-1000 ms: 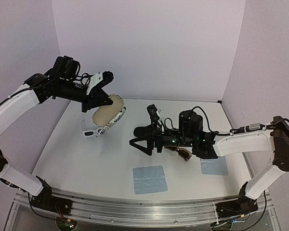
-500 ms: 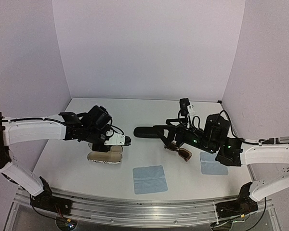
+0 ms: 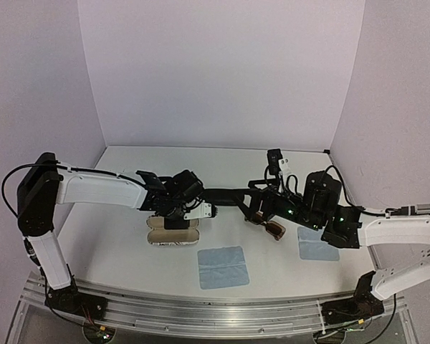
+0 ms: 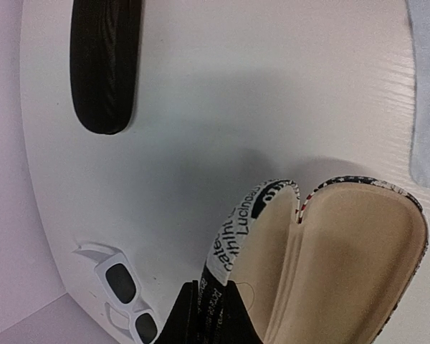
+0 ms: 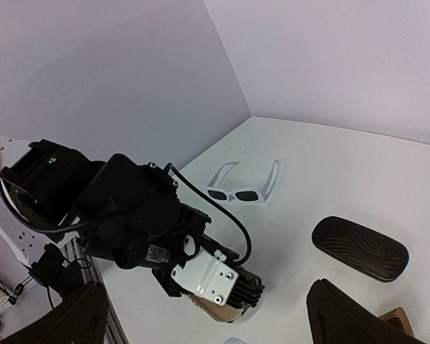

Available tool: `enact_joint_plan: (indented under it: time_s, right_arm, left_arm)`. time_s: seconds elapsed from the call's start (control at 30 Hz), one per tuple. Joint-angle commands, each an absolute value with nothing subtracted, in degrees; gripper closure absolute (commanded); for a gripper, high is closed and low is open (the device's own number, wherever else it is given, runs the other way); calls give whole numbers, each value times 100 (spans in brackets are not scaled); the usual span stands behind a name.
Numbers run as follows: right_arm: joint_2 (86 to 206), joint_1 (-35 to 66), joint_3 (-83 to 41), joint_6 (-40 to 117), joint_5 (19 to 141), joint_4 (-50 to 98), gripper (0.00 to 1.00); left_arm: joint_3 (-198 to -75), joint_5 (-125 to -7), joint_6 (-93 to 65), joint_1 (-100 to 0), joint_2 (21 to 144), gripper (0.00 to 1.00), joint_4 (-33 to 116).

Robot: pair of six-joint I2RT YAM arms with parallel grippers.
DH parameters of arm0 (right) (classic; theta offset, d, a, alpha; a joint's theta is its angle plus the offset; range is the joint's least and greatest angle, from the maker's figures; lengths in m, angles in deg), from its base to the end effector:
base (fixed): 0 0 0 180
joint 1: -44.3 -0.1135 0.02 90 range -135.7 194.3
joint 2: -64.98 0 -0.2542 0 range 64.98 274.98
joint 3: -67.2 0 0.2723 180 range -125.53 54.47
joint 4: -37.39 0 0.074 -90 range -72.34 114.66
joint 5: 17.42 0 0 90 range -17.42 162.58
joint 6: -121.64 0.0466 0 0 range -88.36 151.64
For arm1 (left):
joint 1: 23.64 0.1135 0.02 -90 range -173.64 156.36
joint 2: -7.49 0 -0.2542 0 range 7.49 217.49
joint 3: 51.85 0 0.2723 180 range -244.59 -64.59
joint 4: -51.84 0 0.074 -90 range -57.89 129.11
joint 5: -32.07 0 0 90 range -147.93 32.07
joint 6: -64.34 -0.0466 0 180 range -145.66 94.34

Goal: Organize the sunglasses
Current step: Place the sunglasses case at the center of the board.

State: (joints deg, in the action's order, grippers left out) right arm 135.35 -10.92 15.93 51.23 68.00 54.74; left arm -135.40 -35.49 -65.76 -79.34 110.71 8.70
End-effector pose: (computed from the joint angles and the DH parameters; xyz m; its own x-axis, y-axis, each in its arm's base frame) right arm 0.1812 0.2544 0.2601 -0.2757 0.1890 -0.9425 -0.7226 0.6059 0.3328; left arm 0.2334 -0.3105 0.1652 0.0451 0.9904 -0.1308 0.8317 0.0353 0.5540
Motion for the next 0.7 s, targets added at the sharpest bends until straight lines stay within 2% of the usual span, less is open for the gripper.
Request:
enact_joint_plan:
  time_s: [0.0,0.47,0.67]
  right_arm:
    - [13351,-1087,1605,5160,6754,5563,2]
    - [13496,-1090,1581,5168,6792,5604,2]
    - [13512,-1088,1590,5191,6827,5612,2]
  left_arm:
    - [-13517,-3750,-6285,-8043,10952,100,542]
    - [-12889,-3539,-6213,-8043,10915,99,1016]
    - [-12928,-3768,-6161,-8043,10763,73,867]
